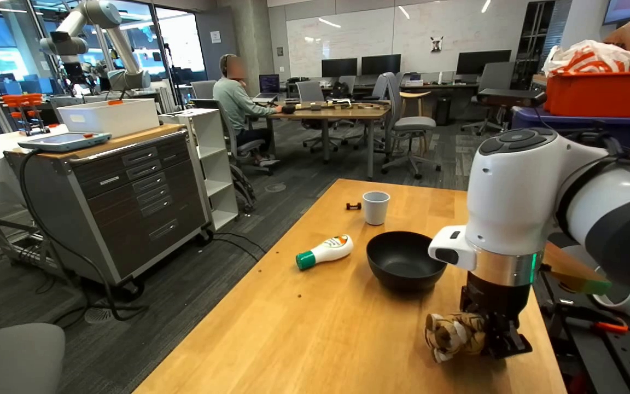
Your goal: Put the tiger plush toy in the black bowl
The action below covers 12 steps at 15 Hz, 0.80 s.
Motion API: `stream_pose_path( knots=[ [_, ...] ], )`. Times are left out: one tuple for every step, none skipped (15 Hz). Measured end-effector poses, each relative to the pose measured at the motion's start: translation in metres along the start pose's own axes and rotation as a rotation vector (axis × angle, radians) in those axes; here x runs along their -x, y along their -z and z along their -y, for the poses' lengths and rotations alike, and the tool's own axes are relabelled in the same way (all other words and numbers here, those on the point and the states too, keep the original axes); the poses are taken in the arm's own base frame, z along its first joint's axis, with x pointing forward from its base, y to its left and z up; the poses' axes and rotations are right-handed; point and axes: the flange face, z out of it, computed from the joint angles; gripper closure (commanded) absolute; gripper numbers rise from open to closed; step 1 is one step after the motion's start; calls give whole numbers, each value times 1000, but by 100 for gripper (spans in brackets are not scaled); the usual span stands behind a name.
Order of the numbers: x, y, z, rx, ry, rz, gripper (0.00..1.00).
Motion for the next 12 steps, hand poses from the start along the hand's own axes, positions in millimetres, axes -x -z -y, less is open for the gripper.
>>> stream_pose_path(
  knots=[
    [0,0,-1,-2,-5,-1,94],
    [0,0,-2,-4,-11,-2,93],
    [0,1,-4,-6,-17,-3,93],
    [0,2,-5,-7,-23,-5,93],
    [0,3,-7,-7,-28,-8,93],
    [-1,5,-9,-8,-35,-13,94],
    [-1,8,-12,-7,-41,-19,95],
    [-2,11,-16,-8,-50,-28,95],
    [-3,15,-20,-8,-58,-36,95],
    [-4,21,-25,-9,-66,-45,94],
    [-5,26,-29,-11,-73,-53,94],
    [-5,33,-34,-15,-80,-60,94]
  ],
)
